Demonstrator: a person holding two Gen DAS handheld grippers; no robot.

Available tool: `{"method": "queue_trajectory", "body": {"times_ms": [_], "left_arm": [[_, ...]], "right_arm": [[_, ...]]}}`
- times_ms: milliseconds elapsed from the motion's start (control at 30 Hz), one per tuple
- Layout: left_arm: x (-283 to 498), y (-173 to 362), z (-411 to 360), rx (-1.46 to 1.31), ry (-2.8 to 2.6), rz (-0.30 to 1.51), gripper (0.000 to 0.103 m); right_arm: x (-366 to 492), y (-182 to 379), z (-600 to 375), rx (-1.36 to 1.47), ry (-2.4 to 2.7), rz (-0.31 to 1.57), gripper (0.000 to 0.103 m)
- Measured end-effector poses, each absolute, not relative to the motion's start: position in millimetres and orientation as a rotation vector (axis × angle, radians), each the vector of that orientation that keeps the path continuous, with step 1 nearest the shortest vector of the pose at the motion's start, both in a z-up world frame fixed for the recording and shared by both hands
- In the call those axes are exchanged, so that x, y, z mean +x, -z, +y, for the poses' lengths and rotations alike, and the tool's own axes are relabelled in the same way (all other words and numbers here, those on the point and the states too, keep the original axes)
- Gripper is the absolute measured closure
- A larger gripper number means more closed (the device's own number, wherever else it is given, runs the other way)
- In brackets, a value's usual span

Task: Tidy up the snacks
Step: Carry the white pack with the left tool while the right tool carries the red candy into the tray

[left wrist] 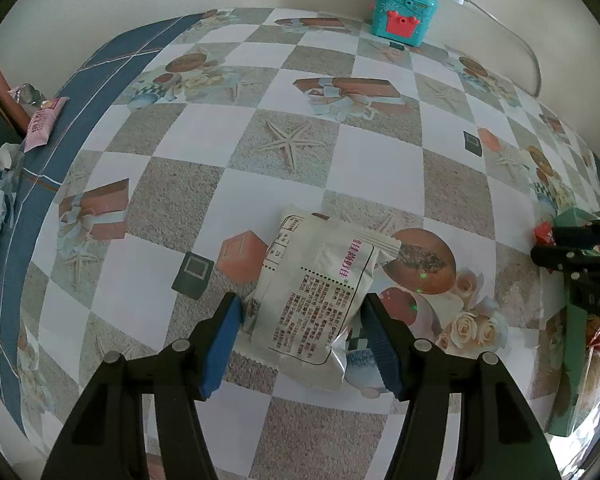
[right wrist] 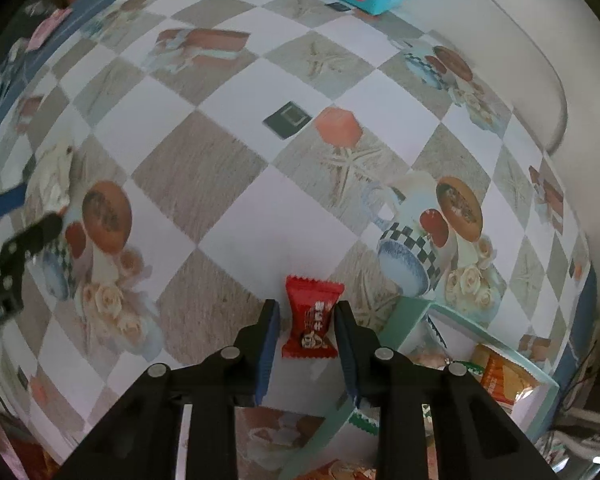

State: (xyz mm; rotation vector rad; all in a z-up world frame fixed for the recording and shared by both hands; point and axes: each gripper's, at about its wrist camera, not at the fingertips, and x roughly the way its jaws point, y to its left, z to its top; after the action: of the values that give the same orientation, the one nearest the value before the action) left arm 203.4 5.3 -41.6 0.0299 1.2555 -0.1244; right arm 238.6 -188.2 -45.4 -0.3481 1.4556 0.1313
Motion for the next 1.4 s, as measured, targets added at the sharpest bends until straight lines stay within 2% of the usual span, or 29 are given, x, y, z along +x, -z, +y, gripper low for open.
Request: {"method": "queue_trajectory", "body": {"times_ms": [67,133,200,467,667,900,1167,1300,1333,1400], "left_arm": [[203.5,41.8,5.5,0.028,0.124,1.255,0.04],[203.5,41.9,5.4,0.027,0.12,1.254,0.04],[202.8,41.8,4.7,0.024,0.113,1.251,0.04],[191.1,26.9,6.2,-0.03,0.11,1.246,0.047],[163.2,-8.9,-20.0,0.011,0.193,1.194,0.047],[121.7,-58.6,-87.6,0.075,0.405,1.117,0.047],[92.4,-95.6,-213.1,0.163,0.735,1.097,0.047],[101.8,-93.4,-247.1,0.149,0.78,1.144,0.042],[103.5,-92.7,-249.7,0.149,0.773,1.152,0.038],[105.3,-92.6,-245.6,0.153,0.738,1.148,0.025]], "right_arm": [[244.2,42.9,-183.6,-0.345,-0.131,1.452,0.073],[242.7,41.8,-183.5,-0.321,-0.133,1.454,0.083],[236.3,37.9,-181.7,-0.318,-0.124,1.451,0.085],[180.1,-41.5,-206.6,-0.151,-0.126,1.284,0.085],[122.6,-66.6,-254.0,-0.09,-0.03,1.231,0.085],[62.9,-62.5,-318.6,-0.023,0.082,1.255,0.085],[45.8,-47.7,-347.6,0.013,0.123,1.281,0.085],[48.9,-43.9,-354.2,0.047,0.136,1.275,0.083],[49.6,-43.3,-355.3,0.052,0.136,1.274,0.081],[48.9,-43.7,-356.8,0.058,0.142,1.269,0.076]]}}
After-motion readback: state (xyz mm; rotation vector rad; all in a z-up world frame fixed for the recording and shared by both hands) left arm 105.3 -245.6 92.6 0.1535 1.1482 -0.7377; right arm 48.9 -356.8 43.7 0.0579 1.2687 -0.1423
